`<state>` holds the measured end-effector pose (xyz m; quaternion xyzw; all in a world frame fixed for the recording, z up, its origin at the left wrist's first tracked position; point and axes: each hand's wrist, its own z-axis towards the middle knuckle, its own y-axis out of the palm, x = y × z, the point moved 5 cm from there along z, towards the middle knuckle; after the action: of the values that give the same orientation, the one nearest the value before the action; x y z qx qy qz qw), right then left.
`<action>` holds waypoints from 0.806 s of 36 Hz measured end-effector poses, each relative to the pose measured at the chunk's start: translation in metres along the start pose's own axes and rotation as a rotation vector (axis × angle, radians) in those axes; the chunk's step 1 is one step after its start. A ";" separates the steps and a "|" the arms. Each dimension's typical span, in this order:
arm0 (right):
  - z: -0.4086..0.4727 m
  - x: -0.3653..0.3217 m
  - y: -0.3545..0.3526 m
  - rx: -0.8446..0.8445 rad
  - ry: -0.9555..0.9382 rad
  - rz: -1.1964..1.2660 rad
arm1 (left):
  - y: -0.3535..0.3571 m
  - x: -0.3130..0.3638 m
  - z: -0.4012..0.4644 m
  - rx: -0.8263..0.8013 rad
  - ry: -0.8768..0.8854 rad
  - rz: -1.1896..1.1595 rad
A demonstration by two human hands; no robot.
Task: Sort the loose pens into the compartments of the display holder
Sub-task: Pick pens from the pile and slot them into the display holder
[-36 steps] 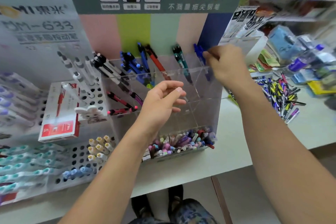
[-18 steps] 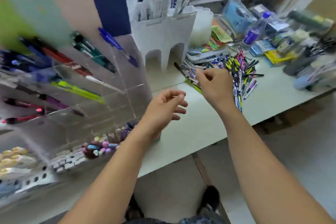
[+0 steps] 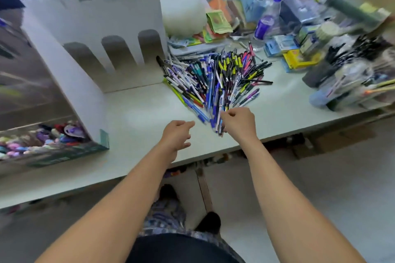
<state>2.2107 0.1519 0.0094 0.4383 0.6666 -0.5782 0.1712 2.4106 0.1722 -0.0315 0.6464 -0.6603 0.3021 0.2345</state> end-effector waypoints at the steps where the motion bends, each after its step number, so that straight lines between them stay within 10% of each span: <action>1: 0.007 -0.003 0.001 -0.016 -0.010 0.001 | 0.001 0.004 0.008 0.031 -0.005 0.004; 17: 0.098 0.008 -0.003 -0.146 -0.040 -0.120 | 0.037 0.063 0.144 0.563 -0.124 0.036; 29: 0.135 -0.004 0.019 -0.370 -0.154 -0.130 | 0.044 0.068 0.159 0.612 -0.210 0.276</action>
<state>2.1895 0.0249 -0.0365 0.3099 0.7733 -0.4874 0.2618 2.3762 0.0112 -0.1003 0.6189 -0.6407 0.4468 -0.0822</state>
